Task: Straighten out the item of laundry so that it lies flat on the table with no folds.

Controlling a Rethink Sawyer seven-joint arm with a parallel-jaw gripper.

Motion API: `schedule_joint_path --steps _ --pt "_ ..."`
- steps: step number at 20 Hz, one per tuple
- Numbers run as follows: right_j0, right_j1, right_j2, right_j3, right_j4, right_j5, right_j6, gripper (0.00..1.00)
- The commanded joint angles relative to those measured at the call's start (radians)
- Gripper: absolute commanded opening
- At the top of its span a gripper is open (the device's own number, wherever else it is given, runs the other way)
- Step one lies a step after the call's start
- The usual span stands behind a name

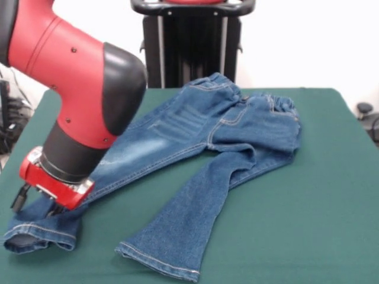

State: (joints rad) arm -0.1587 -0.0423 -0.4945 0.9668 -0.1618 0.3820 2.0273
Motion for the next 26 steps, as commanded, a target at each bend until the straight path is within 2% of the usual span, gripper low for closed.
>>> schedule_joint_path --steps 1,3,8,16,19,22,26 --pt "-0.044 0.119 0.042 0.031 -0.063 -0.104 0.085 1.0" --pt "-0.051 0.107 0.06 0.048 -0.051 -0.095 0.081 1.0" --pt "-0.105 0.033 0.174 0.128 -0.035 -0.088 0.018 1.0" --pt "-0.132 -0.026 0.236 0.183 -0.049 -0.04 -0.031 1.0" --pt "-0.16 -0.121 0.297 0.275 -0.07 -0.036 -0.092 1.0" --pt "-0.173 -0.243 0.332 0.372 -0.065 0.027 -0.124 1.0" --pt "-0.2 -0.364 0.391 0.456 -0.055 0.1 -0.157 1.0"
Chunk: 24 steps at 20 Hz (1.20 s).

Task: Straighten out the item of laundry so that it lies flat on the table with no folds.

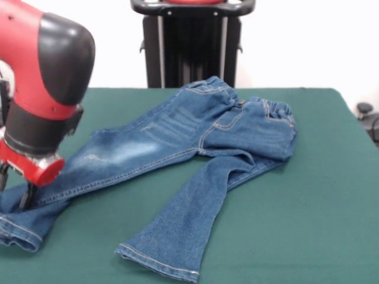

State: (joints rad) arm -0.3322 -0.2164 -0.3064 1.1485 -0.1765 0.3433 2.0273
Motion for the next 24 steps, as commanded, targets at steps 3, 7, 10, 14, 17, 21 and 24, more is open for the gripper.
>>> schedule_joint_path --steps 3,7,10,14,17,21,24 --pt "-0.038 -0.244 0.237 0.309 -0.042 0.17 -0.167 1.0" --pt "-0.081 -0.298 0.306 0.359 -0.032 0.173 -0.168 1.0" --pt "-0.124 -0.308 0.363 0.396 -0.031 0.138 -0.152 1.0" --pt "-0.151 -0.312 0.398 0.411 -0.046 0.121 -0.141 1.0" --pt "-0.165 -0.321 0.417 0.421 -0.054 0.125 -0.134 1.0" --pt "-0.186 -0.321 0.453 0.427 -0.06 0.123 -0.133 1.0" --pt "-0.156 -0.325 0.429 0.415 -0.071 0.117 -0.094 1.0"
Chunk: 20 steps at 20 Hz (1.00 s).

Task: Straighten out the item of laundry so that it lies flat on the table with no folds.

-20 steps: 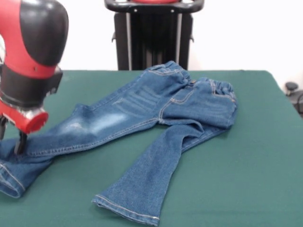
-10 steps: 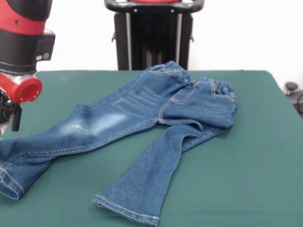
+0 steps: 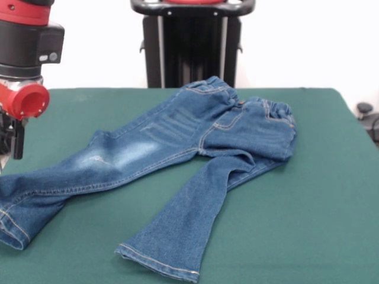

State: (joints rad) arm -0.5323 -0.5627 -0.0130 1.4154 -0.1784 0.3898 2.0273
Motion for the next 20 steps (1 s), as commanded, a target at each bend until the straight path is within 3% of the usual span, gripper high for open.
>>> schedule_joint_path --steps 1,5,12,20 --pt "0.056 0.02 0.127 0.144 -0.071 0.071 -0.079 1.0" --pt "0.078 0.018 0.13 0.156 -0.052 0.061 -0.019 1.0" --pt "0.045 0.011 0.222 0.208 -0.002 0.039 0.009 1.0" --pt "0.15 -0.003 0.171 0.182 0.064 0.085 0.15 1.0"
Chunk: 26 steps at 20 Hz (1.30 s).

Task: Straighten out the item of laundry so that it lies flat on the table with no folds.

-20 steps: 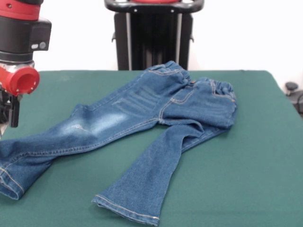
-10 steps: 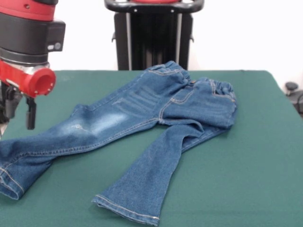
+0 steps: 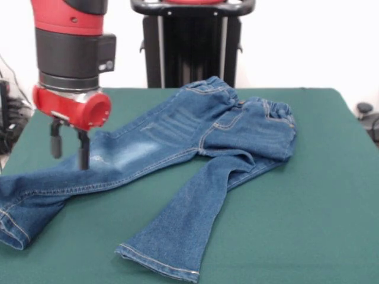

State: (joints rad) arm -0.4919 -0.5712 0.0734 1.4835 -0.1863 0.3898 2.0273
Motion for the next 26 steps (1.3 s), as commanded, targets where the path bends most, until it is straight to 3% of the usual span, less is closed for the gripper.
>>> schedule_joint_path --steps 1,14,26 --pt "0.121 0.005 0.078 0.107 0.083 0.095 0.16 1.0" --pt "0.226 0.034 0.006 0.023 0.203 0.137 0.205 1.0" --pt "0.298 0.3 -0.156 -0.138 0.147 -0.025 0.193 1.0"
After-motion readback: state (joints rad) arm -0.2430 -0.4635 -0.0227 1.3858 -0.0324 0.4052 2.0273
